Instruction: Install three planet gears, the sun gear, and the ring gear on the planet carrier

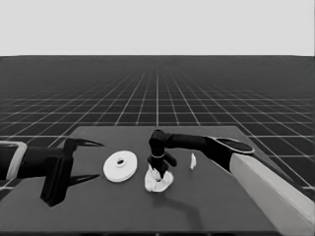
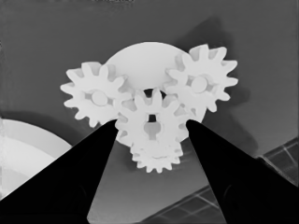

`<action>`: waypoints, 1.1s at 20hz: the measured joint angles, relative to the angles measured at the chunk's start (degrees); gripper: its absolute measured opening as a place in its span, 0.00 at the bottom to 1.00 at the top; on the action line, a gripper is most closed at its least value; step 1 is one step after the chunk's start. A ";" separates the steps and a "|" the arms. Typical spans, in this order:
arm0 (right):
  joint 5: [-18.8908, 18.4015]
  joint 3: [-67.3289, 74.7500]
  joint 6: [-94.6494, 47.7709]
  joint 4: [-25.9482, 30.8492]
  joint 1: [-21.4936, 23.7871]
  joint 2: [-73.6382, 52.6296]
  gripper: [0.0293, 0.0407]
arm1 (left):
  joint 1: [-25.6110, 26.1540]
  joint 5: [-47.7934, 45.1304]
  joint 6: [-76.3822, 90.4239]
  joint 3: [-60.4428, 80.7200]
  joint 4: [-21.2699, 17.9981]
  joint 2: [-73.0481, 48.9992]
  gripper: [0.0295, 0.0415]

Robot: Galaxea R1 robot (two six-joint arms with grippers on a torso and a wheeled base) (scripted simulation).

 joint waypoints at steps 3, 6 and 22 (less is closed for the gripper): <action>0.00 0.00 1.80 0.00 0.00 0.00 0.14 | 0.00 0.00 0.00 0.00 0.00 0.00 0.75; 0.00 0.00 3.60 0.00 0.00 0.00 0.14 | 0.00 0.00 0.00 0.00 0.00 0.00 0.75; 0.00 0.00 12.57 0.00 0.00 0.00 0.67 | 0.00 0.00 0.00 0.00 0.00 0.00 0.75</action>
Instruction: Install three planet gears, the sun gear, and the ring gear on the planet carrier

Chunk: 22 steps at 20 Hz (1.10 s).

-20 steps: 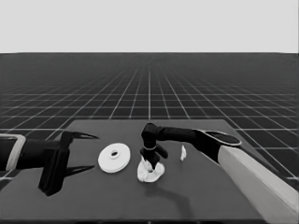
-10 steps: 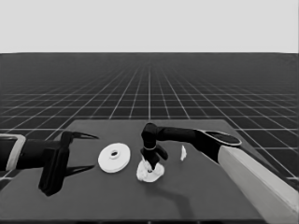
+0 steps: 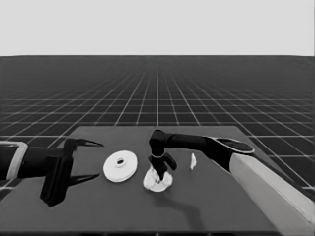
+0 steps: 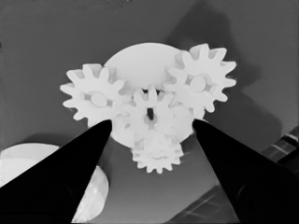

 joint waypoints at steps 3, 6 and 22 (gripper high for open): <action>0.00 0.00 0.24 0.00 0.00 0.00 0.80 | 0.00 0.00 0.00 0.00 0.00 0.00 0.75; 0.00 0.00 0.29 0.00 0.00 0.00 0.81 | 0.00 0.00 0.00 0.00 0.00 0.00 0.75; 15.93 69.19 -110.24 -20.37 -11.68 -64.58 0.82 | 0.00 0.00 0.00 0.00 0.00 0.00 0.75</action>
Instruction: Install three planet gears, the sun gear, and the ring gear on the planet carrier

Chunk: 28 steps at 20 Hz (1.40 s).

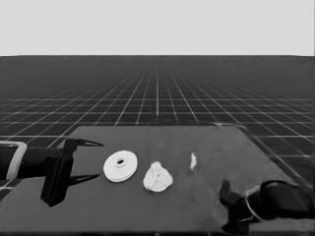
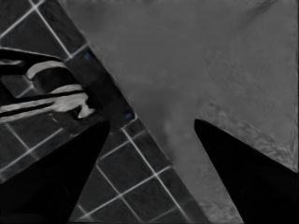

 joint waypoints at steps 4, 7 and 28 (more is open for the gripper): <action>2.24 8.90 -6.62 -3.29 -2.21 -10.07 0.81 | 0.00 0.00 0.00 0.00 0.00 0.00 0.75; 2.48 9.84 -7.33 -3.65 -2.41 -11.07 0.81 | 11.29 23.41 -27.82 -8.29 27.41 14.05 0.81; 2.55 10.07 -7.51 -3.74 -2.45 -11.31 0.81 | 25.13 40.54 -68.73 -82.79 -6.15 54.13 0.44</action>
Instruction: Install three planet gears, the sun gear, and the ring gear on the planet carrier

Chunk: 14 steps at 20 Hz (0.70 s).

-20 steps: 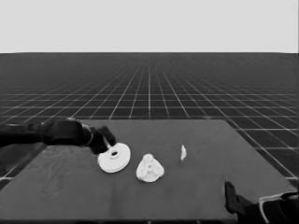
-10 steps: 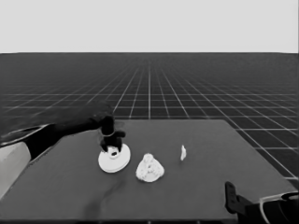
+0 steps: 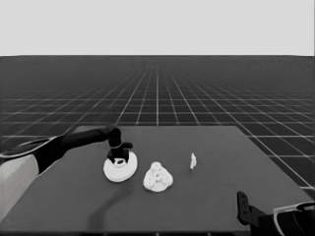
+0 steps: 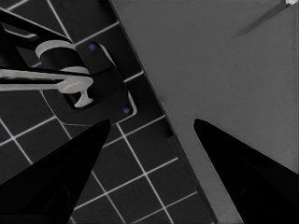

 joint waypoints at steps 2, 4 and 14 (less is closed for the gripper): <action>0.00 0.00 0.00 0.00 0.00 0.00 0.81 | 0.00 0.00 0.01 -0.01 0.01 0.00 0.44; 0.00 0.00 0.00 0.00 0.00 0.00 0.81 | 0.00 0.00 0.01 -0.02 0.01 0.00 0.44; 0.00 0.00 0.00 0.00 0.00 0.00 0.81 | -9.75 6.84 -3.19 7.15 -7.08 -3.01 0.44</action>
